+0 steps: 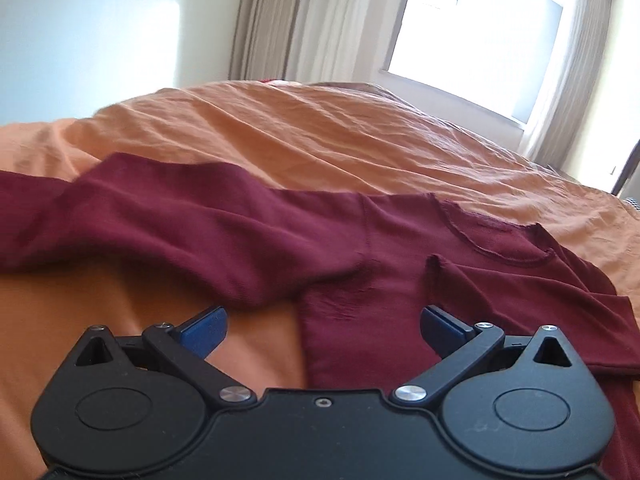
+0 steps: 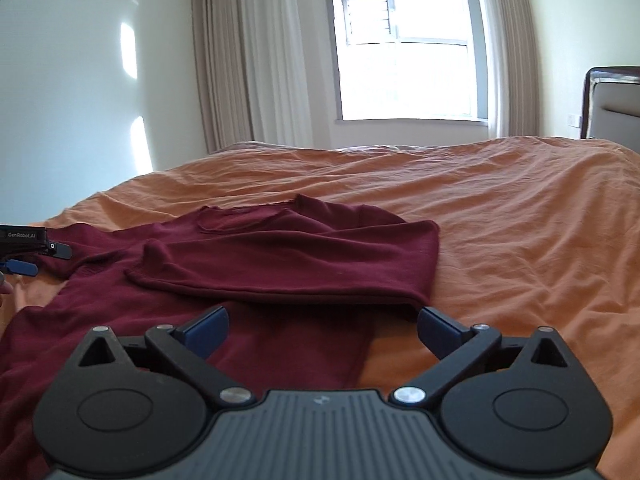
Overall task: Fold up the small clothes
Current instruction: 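Grasp the other sleeve cuff with the left gripper and lift it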
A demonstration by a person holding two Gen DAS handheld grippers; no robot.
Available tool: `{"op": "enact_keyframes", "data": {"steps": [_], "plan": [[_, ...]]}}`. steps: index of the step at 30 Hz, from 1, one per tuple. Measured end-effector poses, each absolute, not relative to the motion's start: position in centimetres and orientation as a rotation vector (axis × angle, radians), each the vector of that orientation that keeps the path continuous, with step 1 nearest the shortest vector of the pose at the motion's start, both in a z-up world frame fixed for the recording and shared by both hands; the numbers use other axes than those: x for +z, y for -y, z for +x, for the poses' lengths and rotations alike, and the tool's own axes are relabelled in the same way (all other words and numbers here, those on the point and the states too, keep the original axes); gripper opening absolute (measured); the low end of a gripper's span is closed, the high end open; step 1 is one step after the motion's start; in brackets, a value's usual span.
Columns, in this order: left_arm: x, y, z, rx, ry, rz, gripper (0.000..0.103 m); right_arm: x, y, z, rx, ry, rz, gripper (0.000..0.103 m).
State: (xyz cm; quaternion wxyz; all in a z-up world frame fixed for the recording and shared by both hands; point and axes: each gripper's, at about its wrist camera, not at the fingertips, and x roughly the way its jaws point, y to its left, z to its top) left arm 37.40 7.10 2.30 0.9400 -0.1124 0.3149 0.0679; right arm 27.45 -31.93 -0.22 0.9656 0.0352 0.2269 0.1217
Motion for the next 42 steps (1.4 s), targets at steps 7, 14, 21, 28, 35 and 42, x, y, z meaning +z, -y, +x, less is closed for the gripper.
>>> {"op": "enact_keyframes", "data": {"steps": [7,14,21,28,35,42], "plan": [[4.4,-17.4,34.2,0.399,-0.589,-0.306,0.103,-0.8,28.5,26.3,0.366,-0.481,0.064,0.103],[4.5,-25.5,31.1,0.575,-0.486,-0.467,0.102,-1.8,27.1,26.1,0.377,-0.513,0.031,0.103],[4.8,-28.4,30.6,0.694,-0.376,-0.56,0.069,-2.0,26.8,26.1,0.37,-0.527,0.041,0.103],[4.7,-29.4,30.0,0.767,-0.31,-0.563,0.014,-2.2,26.2,26.0,0.382,-0.528,0.021,0.103],[8.1,-29.7,30.7,0.728,-0.224,-0.517,0.004,-1.9,26.4,25.7,0.387,-0.505,0.024,0.103],[15.9,-28.2,33.4,0.659,-0.079,-0.354,0.004,-2.0,27.5,25.2,0.376,-0.498,0.052,0.103]]}}
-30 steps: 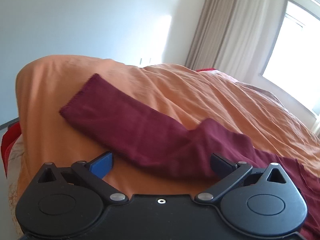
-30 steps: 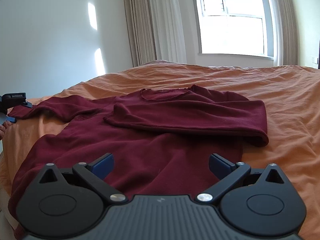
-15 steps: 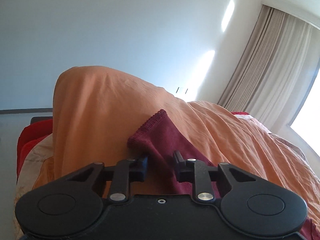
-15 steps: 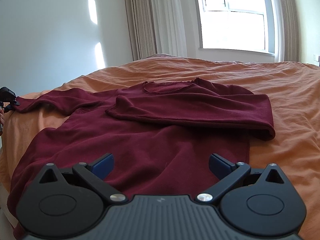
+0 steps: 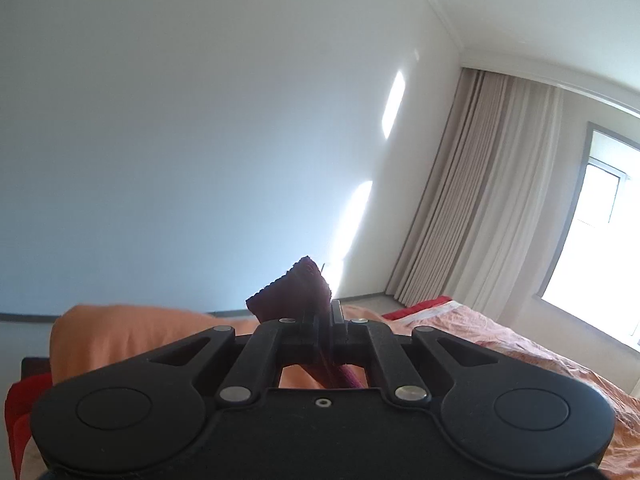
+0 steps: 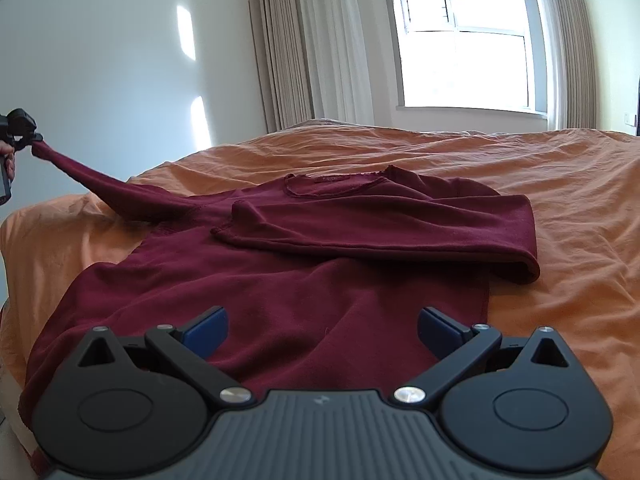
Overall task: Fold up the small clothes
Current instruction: 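Grasp the other sleeve cuff with the left gripper and lift it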
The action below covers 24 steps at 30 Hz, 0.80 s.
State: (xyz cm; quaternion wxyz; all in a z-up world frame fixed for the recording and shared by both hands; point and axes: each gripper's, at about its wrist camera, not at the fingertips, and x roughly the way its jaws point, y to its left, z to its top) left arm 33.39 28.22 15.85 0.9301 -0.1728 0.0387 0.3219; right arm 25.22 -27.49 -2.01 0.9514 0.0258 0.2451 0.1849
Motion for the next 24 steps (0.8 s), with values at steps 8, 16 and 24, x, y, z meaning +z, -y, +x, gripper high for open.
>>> {"op": "enact_keyframes", "data": {"steps": [8,16,24], "plan": [[19.4,-21.0,36.1,0.49,-0.02,-0.206,0.004,-1.9,28.6,24.9,0.374,-0.482,0.077,0.103],[21.5,-8.3,39.1,0.186,0.025,-0.071,0.004,-1.6,31.0,24.4,0.33,-0.459,0.106,0.103],[13.5,5.4,43.2,-0.031,-0.093,0.019,0.005,-1.6,33.2,23.0,0.281,-0.464,0.092,0.103]]}}
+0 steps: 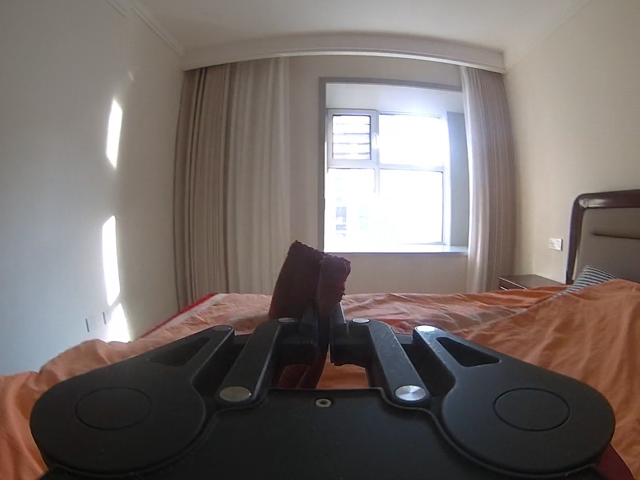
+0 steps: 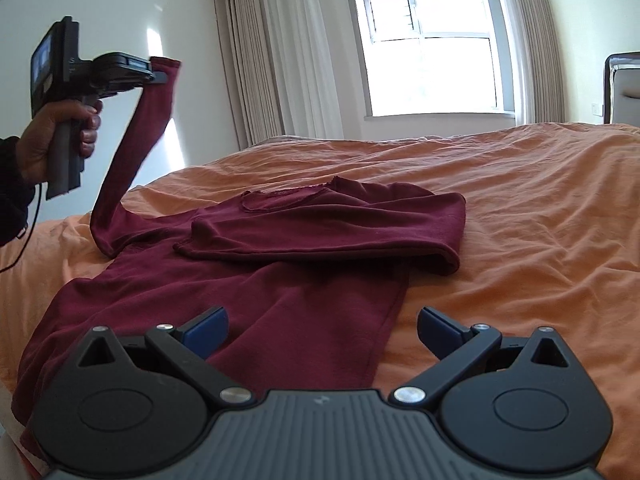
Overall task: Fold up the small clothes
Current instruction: 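Grasp the other sleeve cuff with the left gripper and lift it, then lay the held sleeve across the shirt body and open the left gripper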
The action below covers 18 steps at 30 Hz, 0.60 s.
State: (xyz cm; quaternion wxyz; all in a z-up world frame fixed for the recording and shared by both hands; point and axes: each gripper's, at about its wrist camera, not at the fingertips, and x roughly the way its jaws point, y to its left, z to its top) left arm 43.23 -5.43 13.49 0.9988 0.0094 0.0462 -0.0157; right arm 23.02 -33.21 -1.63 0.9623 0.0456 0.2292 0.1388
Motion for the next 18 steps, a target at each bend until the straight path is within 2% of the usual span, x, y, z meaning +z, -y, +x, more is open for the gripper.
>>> {"op": "enact_keyframes", "data": {"steps": [8,13,16,18], "plan": [[1.7,13.1,45.6,-0.226,-0.28,0.051,0.005,-2.6,36.5,22.1,0.185,-0.493,0.126,0.103],[-2.6,16.1,45.8,-0.29,-0.367,0.099,0.005,-3.3,37.6,21.6,0.153,-0.509,0.151,0.103],[-2.8,17.0,45.8,-0.304,-0.399,0.106,0.012,-3.7,37.8,21.5,0.144,-0.513,0.162,0.103],[-2.7,17.0,45.8,-0.322,-0.426,0.099,0.022,-3.7,37.7,21.4,0.142,-0.511,0.164,0.103]]}}
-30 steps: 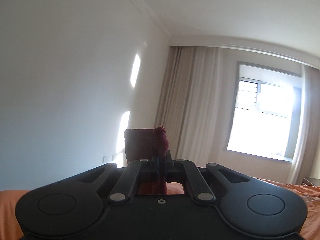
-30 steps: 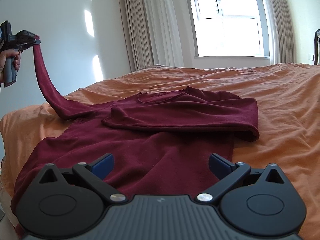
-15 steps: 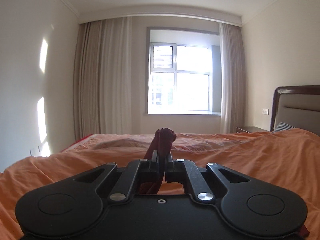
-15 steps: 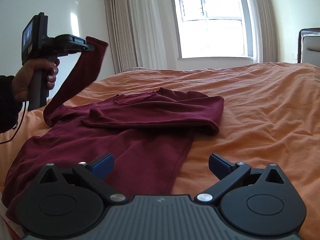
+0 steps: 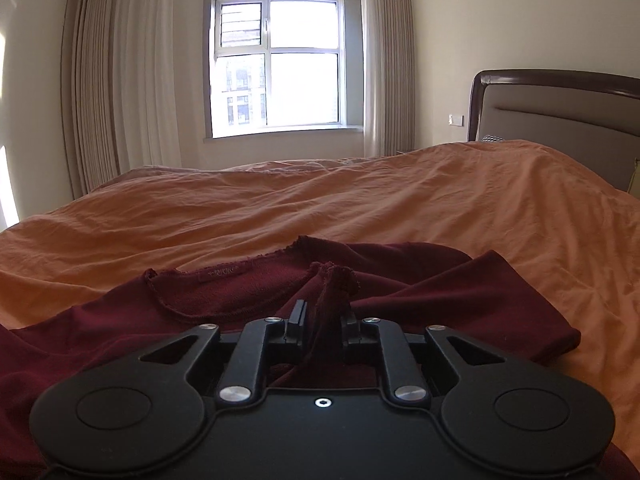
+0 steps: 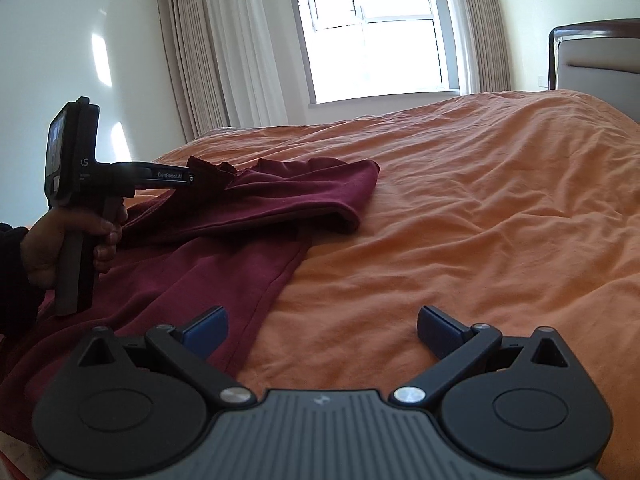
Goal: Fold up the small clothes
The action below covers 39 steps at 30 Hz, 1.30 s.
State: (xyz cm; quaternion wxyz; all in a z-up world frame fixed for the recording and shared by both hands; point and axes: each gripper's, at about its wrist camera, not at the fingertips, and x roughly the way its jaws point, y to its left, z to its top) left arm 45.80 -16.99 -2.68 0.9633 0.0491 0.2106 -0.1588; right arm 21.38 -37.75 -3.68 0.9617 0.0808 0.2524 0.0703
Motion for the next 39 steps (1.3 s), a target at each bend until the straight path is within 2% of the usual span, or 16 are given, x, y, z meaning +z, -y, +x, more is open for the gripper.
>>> {"op": "enact_keyframes", "data": {"steps": [1,2,4,5,6,9,15,21,27,34,36,38,39], "plan": [[-1.9,15.7,45.0,-0.337,-0.443,0.094,0.026,-3.6,37.7,21.4,0.142,-0.51,0.162,0.103],[-1.7,15.5,44.9,-0.356,-0.458,0.087,0.034,-3.6,37.6,21.4,0.141,-0.509,0.161,0.103],[-1.3,15.1,44.5,-0.382,-0.483,0.072,0.054,-3.4,37.5,21.4,0.144,-0.505,0.164,0.103],[-1.1,14.9,44.3,-0.39,-0.499,0.067,0.07,-3.4,37.4,21.5,0.145,-0.503,0.165,0.103],[-1.0,14.8,44.0,-0.396,-0.506,0.062,0.077,-3.3,37.4,21.6,0.143,-0.502,0.166,0.103],[-0.6,14.3,43.0,-0.404,-0.518,0.076,0.087,-3.1,37.0,22.0,0.139,-0.495,0.17,0.103],[1.3,10.5,41.0,-0.299,-0.564,0.018,0.101,-1.6,35.3,23.8,0.191,-0.455,0.149,0.103],[3.2,3.5,38.2,-0.164,-0.573,-0.007,0.102,-0.5,32.0,27.7,0.302,-0.454,0.126,0.101],[2.8,-3.9,35.7,0.02,-0.588,0.03,0.102,-0.3,28.3,33.4,0.394,-0.499,0.142,0.09],[1.5,-9.5,34.6,0.127,-0.613,-0.008,0.102,-1.7,25.8,40.7,0.301,-0.656,0.176,0.072],[1.2,-10.2,34.5,0.126,-0.613,-0.016,0.102,-2.1,25.9,41.7,0.287,-0.7,0.22,0.055],[0.9,-10.6,34.4,0.116,-0.608,-0.023,0.102,-2.0,25.8,42.4,0.289,-0.718,0.223,0.018],[0.7,-10.7,34.4,0.108,-0.607,-0.025,0.102,-1.7,25.6,42.5,0.289,-0.72,0.219,0.013]]}}
